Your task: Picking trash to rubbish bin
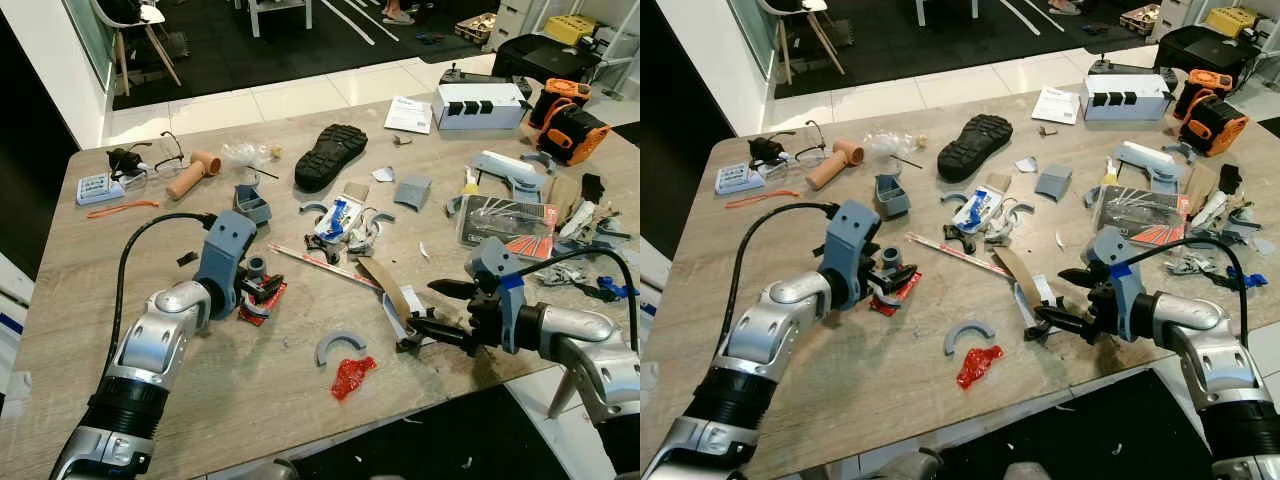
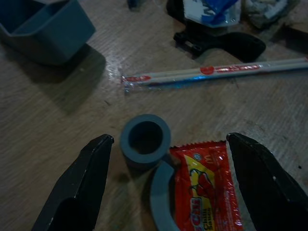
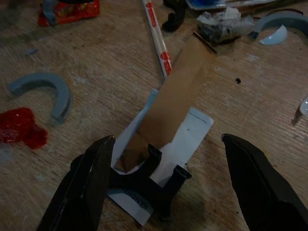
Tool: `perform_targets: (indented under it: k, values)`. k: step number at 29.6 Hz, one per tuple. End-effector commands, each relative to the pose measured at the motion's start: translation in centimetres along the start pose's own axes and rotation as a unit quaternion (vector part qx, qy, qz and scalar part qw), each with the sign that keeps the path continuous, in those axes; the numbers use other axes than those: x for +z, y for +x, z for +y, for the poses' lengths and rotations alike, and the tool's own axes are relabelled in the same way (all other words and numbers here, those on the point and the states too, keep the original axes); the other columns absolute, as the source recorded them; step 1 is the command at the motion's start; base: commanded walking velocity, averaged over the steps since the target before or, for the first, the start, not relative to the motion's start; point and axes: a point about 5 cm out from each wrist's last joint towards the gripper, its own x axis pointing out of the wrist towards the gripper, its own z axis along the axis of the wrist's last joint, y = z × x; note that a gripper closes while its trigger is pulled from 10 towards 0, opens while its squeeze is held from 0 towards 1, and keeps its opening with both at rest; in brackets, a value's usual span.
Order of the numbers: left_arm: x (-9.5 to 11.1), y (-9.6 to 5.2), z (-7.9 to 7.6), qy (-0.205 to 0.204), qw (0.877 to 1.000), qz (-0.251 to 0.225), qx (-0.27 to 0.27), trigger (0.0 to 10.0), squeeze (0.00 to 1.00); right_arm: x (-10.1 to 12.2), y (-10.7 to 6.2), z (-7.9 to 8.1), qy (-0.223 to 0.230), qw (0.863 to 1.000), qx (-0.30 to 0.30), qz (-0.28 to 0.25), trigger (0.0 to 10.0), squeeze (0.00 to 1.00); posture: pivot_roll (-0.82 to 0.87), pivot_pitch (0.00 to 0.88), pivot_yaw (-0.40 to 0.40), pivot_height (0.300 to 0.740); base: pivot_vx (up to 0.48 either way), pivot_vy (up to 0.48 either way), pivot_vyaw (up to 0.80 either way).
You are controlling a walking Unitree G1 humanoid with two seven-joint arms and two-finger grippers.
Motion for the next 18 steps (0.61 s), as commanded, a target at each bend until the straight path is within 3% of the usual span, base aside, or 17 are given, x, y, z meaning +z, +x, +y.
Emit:
perform_targets:
  k: [1, 18]
  values:
    - [-0.3, -0.2, -0.1, 0.008, 1.0, 0.011, -0.001, 10.0, 0.0, -0.3, 0.1, 0.2, -0.001, 1.0, 0.003, 0.016, 10.0, 0.0, -0.09, 0.0, 0.04, 0.74, 0.0, 0.0, 0.0]
    - [0.5, 1.1, -0.9, -0.008, 1.0, 0.003, 0.023, 10.0, 0.0, -0.3, 0.1, 0.1, -0.003, 1.0, -0.003, 0.018, 10.0, 0.0, -0.09, 0.0, 0.037, 0.74, 0.0, 0.0, 0.0]
